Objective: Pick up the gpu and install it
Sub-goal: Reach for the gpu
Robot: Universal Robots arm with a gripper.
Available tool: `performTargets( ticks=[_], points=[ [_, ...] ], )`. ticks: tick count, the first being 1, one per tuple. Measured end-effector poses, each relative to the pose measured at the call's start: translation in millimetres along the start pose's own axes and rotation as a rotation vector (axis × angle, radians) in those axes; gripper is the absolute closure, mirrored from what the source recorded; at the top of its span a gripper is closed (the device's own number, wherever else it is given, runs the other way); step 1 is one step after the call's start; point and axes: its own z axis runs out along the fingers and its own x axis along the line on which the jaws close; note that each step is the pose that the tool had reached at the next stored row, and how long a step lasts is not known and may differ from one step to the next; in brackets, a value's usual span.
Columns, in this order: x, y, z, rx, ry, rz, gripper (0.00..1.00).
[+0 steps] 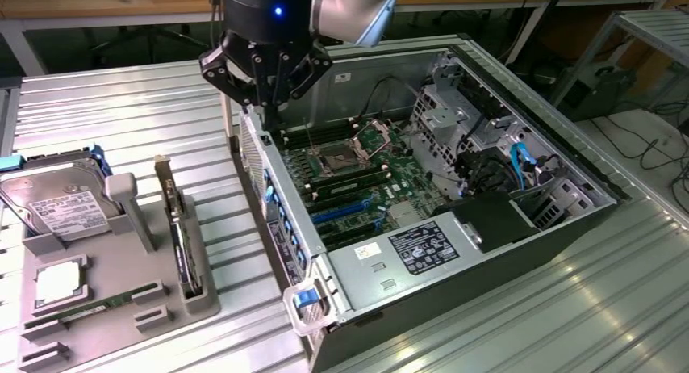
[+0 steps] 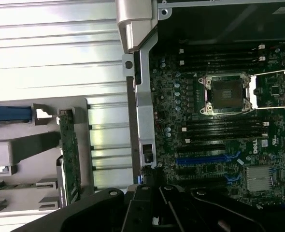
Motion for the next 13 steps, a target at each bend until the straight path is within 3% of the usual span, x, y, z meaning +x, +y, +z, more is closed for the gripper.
performTargets(
  ticks=[13],
  points=[
    [13.4,-6.2,0.5,0.0001,0.0001,0.000,0.89]
  ],
)
